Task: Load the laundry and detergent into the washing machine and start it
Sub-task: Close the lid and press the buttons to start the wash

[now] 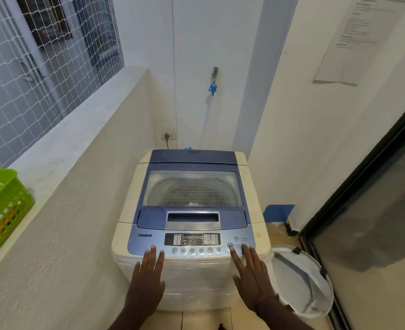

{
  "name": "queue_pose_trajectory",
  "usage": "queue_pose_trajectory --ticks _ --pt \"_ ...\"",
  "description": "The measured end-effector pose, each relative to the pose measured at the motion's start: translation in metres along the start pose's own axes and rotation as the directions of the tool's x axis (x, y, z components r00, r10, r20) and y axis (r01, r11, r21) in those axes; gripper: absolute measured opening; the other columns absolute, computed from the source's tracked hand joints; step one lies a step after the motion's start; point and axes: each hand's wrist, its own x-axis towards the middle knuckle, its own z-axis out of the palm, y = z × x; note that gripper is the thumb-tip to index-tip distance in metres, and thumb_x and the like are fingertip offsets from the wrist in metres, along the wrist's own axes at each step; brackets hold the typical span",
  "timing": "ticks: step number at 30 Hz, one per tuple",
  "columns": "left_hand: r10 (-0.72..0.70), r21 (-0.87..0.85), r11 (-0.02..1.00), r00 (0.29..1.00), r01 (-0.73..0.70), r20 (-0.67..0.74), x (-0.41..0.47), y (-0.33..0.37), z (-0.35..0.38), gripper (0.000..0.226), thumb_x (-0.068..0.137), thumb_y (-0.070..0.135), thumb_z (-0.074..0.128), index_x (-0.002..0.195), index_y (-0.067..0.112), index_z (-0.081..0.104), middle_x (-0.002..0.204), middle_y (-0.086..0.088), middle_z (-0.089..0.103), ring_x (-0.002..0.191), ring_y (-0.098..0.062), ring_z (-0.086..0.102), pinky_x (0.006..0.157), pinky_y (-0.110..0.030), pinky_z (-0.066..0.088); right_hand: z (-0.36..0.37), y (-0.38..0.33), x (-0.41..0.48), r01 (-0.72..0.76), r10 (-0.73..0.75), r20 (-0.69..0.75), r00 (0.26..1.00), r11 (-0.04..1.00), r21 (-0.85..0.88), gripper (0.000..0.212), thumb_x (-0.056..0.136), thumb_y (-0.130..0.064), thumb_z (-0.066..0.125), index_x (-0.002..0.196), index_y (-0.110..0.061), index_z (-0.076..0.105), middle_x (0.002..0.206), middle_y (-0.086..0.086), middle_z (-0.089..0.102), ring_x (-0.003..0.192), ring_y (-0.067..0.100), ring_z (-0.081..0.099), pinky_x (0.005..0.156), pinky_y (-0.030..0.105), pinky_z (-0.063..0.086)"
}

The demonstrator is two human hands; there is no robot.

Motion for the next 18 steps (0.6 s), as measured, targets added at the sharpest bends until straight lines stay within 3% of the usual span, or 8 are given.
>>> queue_pose_trajectory --ticks 8,13,16,18 --pt "-0.018 0.029 0.999 0.999 0.016 0.043 -0.005 0.003 -0.002 0.117 0.039 0.047 0.086 0.143 0.017 0.04 0.15 -0.015 0.037 0.132 -0.037 0.043 0.088 -0.06 0.045 0.002 -0.019 0.001 -0.095 0.095 0.004 0.995 0.994 0.055 0.086 0.094 -0.041 0.046 0.148 -0.039 -0.021 0.162 0.007 -0.016 0.149 0.034 -0.013 0.116 0.052 0.017" --pt "-0.036 0.011 0.999 0.998 0.035 0.055 -0.003 0.01 0.0 0.118 0.038 0.042 0.087 0.142 0.013 0.04 0.149 -0.019 0.037 0.131 -0.04 0.043 0.089 -0.058 0.046 -0.001 -0.024 0.002 -0.125 0.124 0.019 0.992 0.99 0.063 0.086 0.095 -0.041 0.045 0.148 -0.038 -0.023 0.161 0.007 -0.021 0.148 0.034 -0.016 0.117 0.053 0.014" --pt "-0.037 -0.009 0.999 0.999 0.038 0.031 0.0 0.015 -0.002 0.11 0.039 0.029 0.086 0.138 0.009 0.041 0.143 -0.023 0.043 0.125 -0.043 0.049 0.086 -0.054 0.05 -0.001 -0.024 0.001 -0.131 0.13 0.028 0.991 0.99 0.055 0.088 0.094 -0.043 0.047 0.148 -0.038 -0.022 0.161 0.006 -0.019 0.148 0.034 -0.014 0.117 0.053 0.016" --pt "-0.042 -0.008 0.999 0.999 0.043 0.035 0.004 0.017 -0.004 0.107 0.039 0.026 0.088 0.134 0.007 0.043 0.134 -0.027 0.051 0.117 -0.046 0.055 0.082 -0.054 0.052 -0.003 -0.024 0.003 -0.146 0.145 0.031 0.989 0.987 0.064 0.088 0.092 -0.044 0.051 0.151 -0.038 -0.014 0.163 0.007 -0.008 0.149 0.035 -0.005 0.115 0.053 0.022"
